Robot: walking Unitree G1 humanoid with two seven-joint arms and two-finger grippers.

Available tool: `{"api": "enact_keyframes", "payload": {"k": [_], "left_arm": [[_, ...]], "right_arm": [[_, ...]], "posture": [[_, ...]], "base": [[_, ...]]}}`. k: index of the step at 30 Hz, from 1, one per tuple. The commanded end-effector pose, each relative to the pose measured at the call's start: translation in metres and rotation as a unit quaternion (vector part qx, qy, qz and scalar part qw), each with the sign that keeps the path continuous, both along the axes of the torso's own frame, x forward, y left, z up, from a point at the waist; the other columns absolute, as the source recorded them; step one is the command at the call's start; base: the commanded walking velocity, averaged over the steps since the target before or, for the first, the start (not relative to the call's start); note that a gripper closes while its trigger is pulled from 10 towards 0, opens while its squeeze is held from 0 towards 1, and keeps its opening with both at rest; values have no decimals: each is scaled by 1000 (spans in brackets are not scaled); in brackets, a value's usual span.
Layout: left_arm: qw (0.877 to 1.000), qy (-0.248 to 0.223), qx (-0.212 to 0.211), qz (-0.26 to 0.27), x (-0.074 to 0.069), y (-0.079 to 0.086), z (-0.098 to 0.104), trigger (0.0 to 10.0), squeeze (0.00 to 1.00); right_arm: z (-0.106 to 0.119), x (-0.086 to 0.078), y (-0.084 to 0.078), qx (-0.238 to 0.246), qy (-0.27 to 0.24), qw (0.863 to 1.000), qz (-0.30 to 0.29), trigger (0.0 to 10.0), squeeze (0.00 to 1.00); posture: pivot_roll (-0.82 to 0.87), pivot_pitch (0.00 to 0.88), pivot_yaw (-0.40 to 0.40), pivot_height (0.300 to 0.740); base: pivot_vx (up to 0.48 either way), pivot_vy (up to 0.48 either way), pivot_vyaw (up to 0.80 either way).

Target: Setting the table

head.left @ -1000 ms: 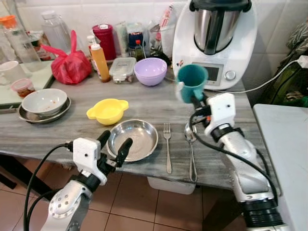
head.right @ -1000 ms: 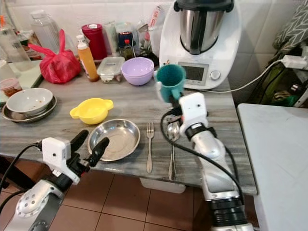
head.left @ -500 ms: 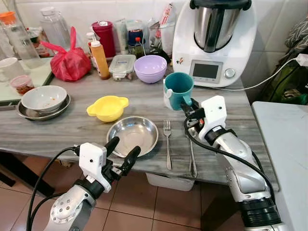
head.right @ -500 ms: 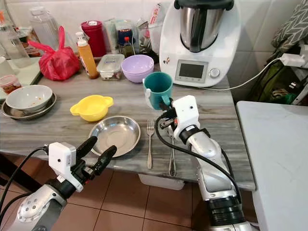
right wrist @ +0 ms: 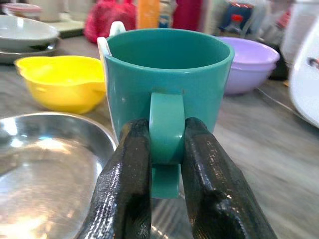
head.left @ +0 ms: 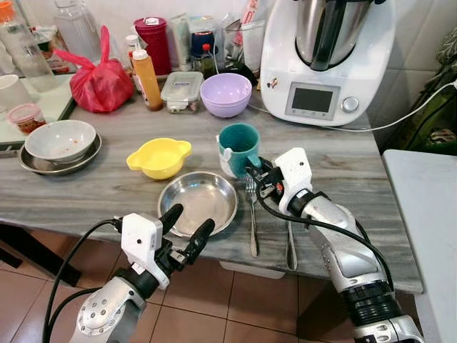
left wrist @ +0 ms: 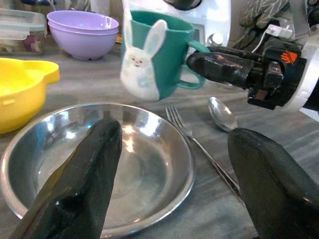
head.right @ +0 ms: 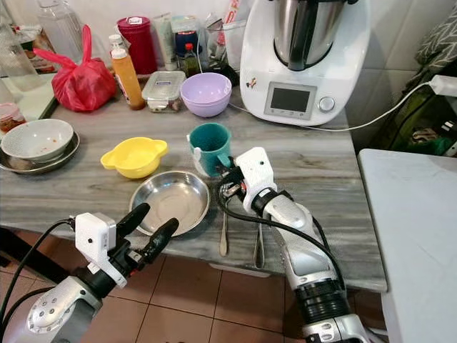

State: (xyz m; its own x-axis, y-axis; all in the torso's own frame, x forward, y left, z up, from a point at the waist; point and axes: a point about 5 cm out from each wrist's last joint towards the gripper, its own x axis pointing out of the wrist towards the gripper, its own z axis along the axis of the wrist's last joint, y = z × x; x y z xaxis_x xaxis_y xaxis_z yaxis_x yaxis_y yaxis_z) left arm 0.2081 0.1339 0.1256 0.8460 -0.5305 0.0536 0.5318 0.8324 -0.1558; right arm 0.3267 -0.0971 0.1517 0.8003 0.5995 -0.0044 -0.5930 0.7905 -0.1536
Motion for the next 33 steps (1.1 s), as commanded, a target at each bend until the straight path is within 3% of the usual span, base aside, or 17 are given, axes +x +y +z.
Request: {"api": "enact_keyframes", "payload": {"k": [1,33], "left_arm": [[1000,0,2,3,-3,0,2,10000,0],[1000,7,10,1,-10,4,8,10000,0]], "right_arm": [[5,3,6,0,-13,1000,16,10000,0],[-14,30,6,-9,-6,1000,-22,10000,0]], "posture": [[-42,106,54,740],[-3,123,73,740]], "base": [[0,0,0],[0,0,0]]}}
